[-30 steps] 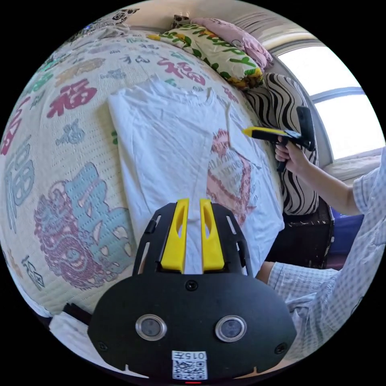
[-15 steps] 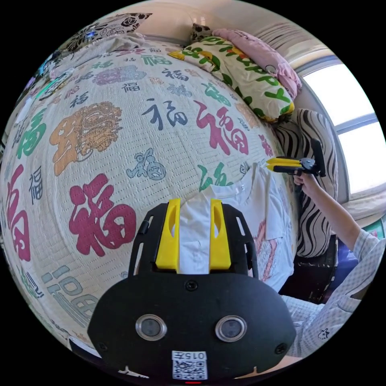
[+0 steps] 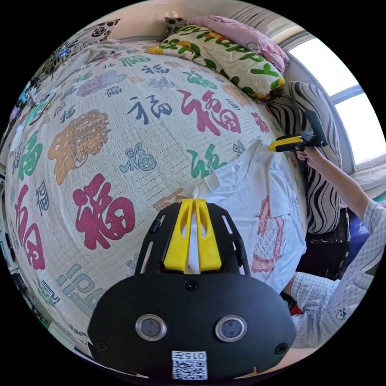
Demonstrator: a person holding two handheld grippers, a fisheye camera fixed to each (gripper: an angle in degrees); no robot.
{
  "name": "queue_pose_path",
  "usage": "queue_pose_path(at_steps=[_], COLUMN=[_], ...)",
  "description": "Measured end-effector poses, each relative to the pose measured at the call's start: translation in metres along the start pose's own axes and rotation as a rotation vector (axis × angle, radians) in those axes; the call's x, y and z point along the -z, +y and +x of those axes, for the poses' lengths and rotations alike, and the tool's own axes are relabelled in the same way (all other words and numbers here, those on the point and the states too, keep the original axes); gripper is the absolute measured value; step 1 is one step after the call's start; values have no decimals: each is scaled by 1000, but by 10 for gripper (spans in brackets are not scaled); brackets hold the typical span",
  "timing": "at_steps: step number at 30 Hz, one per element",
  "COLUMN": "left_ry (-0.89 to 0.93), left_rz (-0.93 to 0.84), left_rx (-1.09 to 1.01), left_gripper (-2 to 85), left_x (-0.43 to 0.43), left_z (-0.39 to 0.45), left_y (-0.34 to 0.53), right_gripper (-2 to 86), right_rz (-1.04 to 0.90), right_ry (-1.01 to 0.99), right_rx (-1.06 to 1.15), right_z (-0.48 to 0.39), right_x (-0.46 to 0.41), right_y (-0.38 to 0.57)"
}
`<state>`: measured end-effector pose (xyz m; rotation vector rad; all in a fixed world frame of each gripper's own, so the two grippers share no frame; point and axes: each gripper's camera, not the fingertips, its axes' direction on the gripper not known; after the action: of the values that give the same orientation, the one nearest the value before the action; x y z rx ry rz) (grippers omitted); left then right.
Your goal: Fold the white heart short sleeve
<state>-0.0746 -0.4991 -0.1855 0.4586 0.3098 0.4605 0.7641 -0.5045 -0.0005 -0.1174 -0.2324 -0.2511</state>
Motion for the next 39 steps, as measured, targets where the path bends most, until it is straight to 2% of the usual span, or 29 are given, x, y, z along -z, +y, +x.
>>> queue_pose_path(at_steps=[5, 9, 12, 16, 20, 31, 39], left_ry=[59, 141, 200, 306, 313, 197, 187], left_rz=[110, 125, 45, -75, -192, -272, -352], left_rx=[-88, -137, -180, -121, -105, -148, -19], left_gripper=[-6, -6, -6, -6, -7, -6, 0], left_x=[46, 58, 44, 7, -25, -49, -69], left_z=[46, 83, 119, 156, 186, 219, 208], left_y=[76, 143, 201, 281, 338, 399, 437], right_gripper=[-8, -8, -8, -8, -9, -6, 6], right_rz=[154, 188, 138, 30, -65, -245, -337], right_ry=[-118, -206, -208, -244, -292, -175, -144], right_rx=[44, 75, 107, 92, 27, 134, 12], right_z=[-14, -36, -64, -93, -108, -130, -119], right_x=[40, 49, 37, 1, -43, -113, -153], right_y=[85, 158, 221, 305, 372, 434, 464])
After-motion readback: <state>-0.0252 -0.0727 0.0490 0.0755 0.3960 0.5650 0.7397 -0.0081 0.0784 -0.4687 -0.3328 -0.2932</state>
